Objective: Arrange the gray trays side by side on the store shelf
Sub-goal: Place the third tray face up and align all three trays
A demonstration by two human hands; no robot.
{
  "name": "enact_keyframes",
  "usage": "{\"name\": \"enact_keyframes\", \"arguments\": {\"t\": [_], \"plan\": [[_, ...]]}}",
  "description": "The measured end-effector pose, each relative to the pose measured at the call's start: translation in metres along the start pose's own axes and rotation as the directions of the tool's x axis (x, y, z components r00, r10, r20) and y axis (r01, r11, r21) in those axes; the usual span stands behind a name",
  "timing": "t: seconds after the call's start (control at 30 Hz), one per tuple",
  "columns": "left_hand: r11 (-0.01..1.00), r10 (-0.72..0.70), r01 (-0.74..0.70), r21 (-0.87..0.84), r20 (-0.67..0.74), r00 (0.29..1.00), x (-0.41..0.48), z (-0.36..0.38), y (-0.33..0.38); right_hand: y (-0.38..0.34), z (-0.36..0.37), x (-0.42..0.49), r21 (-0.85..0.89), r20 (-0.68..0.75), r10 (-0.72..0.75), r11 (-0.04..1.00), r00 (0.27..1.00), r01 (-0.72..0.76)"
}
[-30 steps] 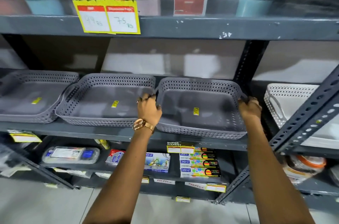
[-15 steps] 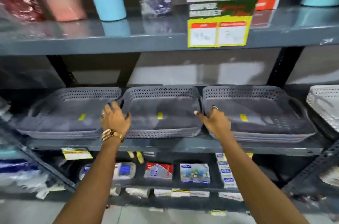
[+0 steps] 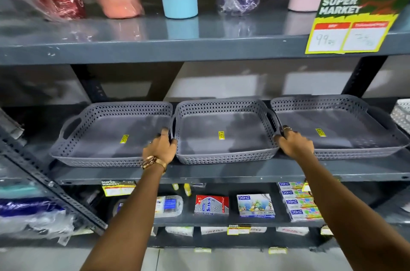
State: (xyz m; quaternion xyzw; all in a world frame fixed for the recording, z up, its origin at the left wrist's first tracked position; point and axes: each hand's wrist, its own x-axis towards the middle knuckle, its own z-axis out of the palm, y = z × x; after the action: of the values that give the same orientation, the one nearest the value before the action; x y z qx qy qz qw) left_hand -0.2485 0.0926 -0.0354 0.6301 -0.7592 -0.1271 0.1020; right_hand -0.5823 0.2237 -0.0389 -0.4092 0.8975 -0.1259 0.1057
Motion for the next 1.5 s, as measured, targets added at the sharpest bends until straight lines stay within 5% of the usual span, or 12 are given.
{"name": "enact_keyframes", "arguments": {"t": [0.2,1.5], "plan": [[1.000,0.016,-0.016,-0.012,-0.001,1.000,0.026,0.004,0.012,-0.008,-0.007,0.024,0.047,0.095,0.052,0.997,0.994,-0.057],[0.999,-0.017,0.018,-0.037,0.007,1.000,-0.027,0.008,-0.002,0.005,-0.004,-0.040,-0.031,-0.008,0.073,0.997,0.997,-0.073]]}}
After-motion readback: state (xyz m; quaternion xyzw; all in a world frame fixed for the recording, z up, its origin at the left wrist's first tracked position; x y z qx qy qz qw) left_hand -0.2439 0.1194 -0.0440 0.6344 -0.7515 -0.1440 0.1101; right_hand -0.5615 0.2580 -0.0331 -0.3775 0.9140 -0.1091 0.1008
